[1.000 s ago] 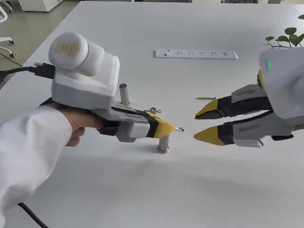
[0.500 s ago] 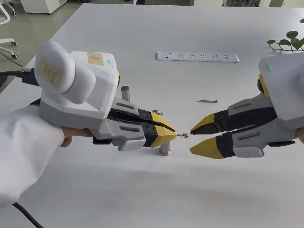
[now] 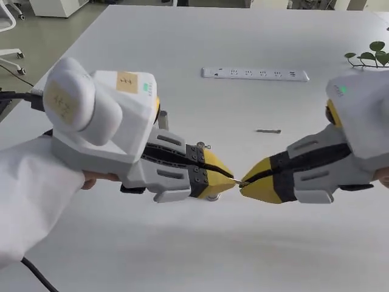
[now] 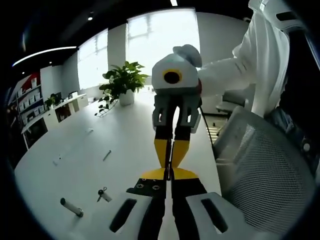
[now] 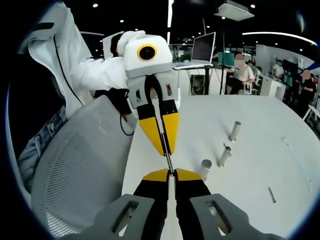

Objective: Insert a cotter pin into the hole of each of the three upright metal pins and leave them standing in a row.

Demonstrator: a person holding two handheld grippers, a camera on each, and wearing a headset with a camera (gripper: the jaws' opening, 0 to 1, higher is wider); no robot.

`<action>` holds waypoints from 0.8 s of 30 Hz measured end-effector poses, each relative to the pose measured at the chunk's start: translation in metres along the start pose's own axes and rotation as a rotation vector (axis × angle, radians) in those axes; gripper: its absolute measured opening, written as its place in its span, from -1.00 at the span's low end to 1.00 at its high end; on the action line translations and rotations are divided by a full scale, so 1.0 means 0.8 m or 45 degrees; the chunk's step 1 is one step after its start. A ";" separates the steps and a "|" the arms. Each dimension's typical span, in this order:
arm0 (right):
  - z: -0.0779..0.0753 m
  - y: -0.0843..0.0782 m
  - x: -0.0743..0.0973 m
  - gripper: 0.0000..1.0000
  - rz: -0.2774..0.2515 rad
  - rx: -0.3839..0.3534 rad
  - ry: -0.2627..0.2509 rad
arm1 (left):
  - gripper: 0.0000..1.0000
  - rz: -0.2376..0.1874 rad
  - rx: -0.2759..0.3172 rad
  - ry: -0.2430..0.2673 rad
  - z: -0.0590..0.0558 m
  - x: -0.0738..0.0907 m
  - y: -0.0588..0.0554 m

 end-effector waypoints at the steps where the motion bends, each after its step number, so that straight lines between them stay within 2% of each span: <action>1: 0.001 -0.001 0.000 -1.00 0.000 0.000 0.004 | -1.00 0.004 -0.001 -0.002 0.000 0.000 -0.001; 5: 0.004 -0.004 0.001 -1.00 0.006 0.032 0.024 | -0.99 0.034 -0.012 -0.019 -0.004 -0.004 -0.009; 8: 0.008 -0.005 0.002 -1.00 0.013 0.055 0.043 | -0.99 0.081 -0.043 -0.033 -0.007 -0.008 -0.016; 13: 0.011 -0.011 0.002 -1.00 0.042 0.097 0.056 | -0.99 0.114 -0.059 -0.055 -0.010 -0.012 -0.019; 16: 0.010 -0.012 0.002 -1.00 0.046 0.054 0.048 | -0.99 0.116 -0.044 -0.060 -0.010 -0.013 -0.020; 17: 0.009 -0.012 0.003 -1.00 0.042 0.055 0.046 | -0.99 0.107 -0.015 -0.059 -0.009 -0.013 -0.019; 24: 0.006 -0.011 0.004 -1.00 0.030 0.064 0.025 | -0.98 0.091 -0.011 -0.051 -0.005 -0.014 -0.019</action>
Point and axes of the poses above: the centre of the closed fingertips' face, and the gripper's own axes: x roughly backward along the fingers, z roughly to its left, y roughly out of its top, the point moved 1 cm from there along x, roughly backward along the fingers, and after that the axes turned 10 degrees about -y, right-handed, at the moved point
